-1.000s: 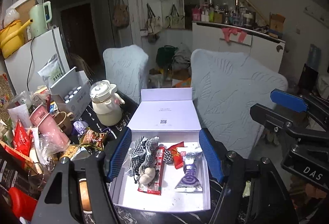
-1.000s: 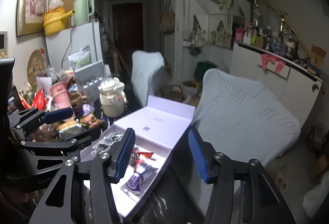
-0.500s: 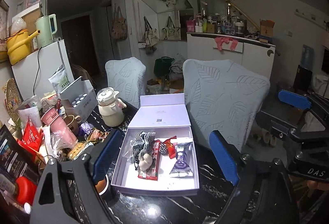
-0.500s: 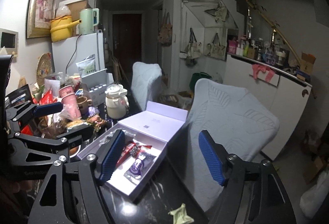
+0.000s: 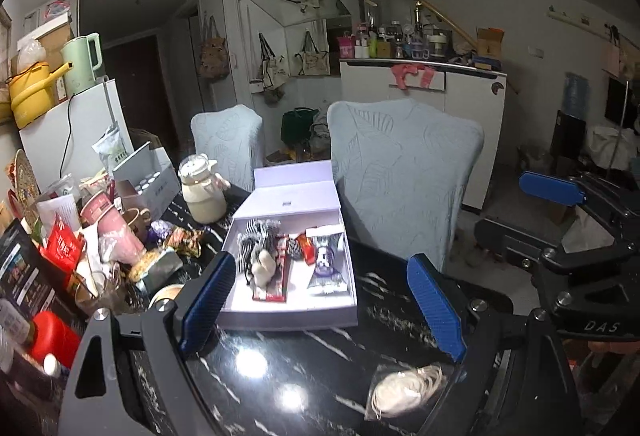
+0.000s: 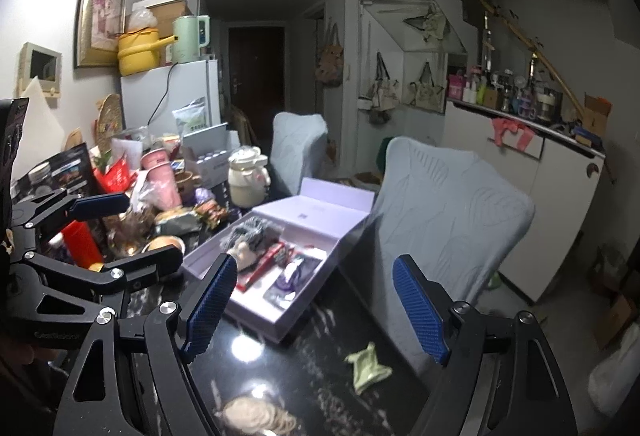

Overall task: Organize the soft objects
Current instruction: 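Withdraw both grippers from the box toward the table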

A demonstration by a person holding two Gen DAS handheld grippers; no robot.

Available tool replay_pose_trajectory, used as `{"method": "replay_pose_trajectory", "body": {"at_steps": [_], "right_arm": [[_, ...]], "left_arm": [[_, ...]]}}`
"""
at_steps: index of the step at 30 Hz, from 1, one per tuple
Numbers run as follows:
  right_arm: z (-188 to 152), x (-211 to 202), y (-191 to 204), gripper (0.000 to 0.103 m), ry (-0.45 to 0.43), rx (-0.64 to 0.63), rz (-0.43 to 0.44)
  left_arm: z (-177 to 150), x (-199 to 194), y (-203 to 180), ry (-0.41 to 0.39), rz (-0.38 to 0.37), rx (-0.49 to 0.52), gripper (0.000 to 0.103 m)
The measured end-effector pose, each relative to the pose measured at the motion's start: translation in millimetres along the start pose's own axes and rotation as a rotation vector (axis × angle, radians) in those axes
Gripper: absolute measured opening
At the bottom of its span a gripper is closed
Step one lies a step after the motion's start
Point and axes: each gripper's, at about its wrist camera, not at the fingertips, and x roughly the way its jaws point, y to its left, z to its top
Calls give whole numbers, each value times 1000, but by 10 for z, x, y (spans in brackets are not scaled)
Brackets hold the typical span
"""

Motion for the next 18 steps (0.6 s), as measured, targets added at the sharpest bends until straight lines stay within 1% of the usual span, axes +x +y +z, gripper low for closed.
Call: {"method": "replay_pose_trajectory", "body": {"at_steps": [4, 7, 11, 18], "right_arm": [[-209, -47, 50, 81, 22, 13, 15], [-392, -41, 72, 81, 43, 31, 40], [-617, -9, 96, 81, 75, 47, 53], [-964, 51, 126, 81, 135, 47, 75]], "left_arm": [[-185, -40, -29, 26, -12, -13, 88], [-345, -22, -45, 58, -13, -18, 89], [-562, 21, -72, 105, -17, -25, 88], [-944, 202, -74, 211, -40, -58, 88]]}}
